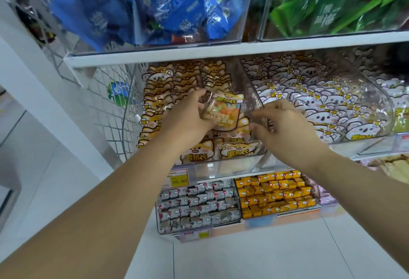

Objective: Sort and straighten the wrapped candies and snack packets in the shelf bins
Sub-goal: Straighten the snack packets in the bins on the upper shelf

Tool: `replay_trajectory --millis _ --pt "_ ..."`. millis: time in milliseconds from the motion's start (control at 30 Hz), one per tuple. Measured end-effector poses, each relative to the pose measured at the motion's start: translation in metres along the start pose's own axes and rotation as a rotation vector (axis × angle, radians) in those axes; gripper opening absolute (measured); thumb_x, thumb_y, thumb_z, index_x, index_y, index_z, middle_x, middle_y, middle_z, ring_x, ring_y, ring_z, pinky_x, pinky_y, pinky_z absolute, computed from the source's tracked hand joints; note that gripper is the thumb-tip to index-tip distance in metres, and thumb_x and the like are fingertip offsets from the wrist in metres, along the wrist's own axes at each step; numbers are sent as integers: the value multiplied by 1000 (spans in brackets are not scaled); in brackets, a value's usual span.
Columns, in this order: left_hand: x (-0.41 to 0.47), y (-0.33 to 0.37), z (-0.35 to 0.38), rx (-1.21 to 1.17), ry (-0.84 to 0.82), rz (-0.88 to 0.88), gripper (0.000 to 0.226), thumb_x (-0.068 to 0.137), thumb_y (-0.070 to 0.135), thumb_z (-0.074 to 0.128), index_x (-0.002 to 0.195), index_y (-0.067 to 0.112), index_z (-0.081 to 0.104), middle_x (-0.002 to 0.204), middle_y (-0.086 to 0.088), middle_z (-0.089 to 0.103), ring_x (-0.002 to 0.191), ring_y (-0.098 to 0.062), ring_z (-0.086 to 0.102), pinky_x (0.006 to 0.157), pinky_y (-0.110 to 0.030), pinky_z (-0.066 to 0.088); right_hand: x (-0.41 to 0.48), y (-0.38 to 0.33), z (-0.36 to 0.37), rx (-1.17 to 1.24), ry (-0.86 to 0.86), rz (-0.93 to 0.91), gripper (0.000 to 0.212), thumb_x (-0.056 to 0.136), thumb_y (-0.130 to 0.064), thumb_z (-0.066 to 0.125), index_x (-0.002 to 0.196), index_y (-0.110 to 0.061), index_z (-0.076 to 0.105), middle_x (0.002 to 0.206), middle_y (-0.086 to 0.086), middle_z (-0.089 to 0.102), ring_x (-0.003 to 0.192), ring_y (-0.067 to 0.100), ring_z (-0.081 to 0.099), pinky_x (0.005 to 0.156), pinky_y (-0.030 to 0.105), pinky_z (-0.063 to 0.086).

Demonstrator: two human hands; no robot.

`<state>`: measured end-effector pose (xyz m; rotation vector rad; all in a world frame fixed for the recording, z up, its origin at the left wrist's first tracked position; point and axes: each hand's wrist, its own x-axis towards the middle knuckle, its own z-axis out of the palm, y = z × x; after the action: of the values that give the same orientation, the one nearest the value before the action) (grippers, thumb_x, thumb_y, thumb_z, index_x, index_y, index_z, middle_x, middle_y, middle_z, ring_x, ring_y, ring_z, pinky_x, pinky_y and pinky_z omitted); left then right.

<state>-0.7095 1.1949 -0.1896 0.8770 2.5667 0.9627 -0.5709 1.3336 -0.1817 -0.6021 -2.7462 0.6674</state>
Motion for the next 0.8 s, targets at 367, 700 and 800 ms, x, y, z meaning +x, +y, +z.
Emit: replay_trajectory --millis 367,700,800 --pt "-15 11 -21 -200 -44 75 34 88 20 62 118 33 56 90 18 60 75 3 57 67 -18 45 10 -10 15 -20 103 69 39 88 -29 61 124 -16 59 119 12 44 109 32 49 97 49 40" --pt "43 3 -18 -524 251 -187 19 83 18 65 66 26 60 74 7 64 72 -12 63 74 -35 55 53 -4 10 -150 169 66 39 89 -34 56 125 -18 55 120 14 57 113 35 49 95 46 40" --pt "72 3 -12 -616 407 -219 14 83 22 64 69 21 63 76 1 68 76 -21 67 72 -37 57 67 3 14 -102 177 26 28 89 -20 53 114 -17 63 103 16 67 92 34 58 69 31 40"
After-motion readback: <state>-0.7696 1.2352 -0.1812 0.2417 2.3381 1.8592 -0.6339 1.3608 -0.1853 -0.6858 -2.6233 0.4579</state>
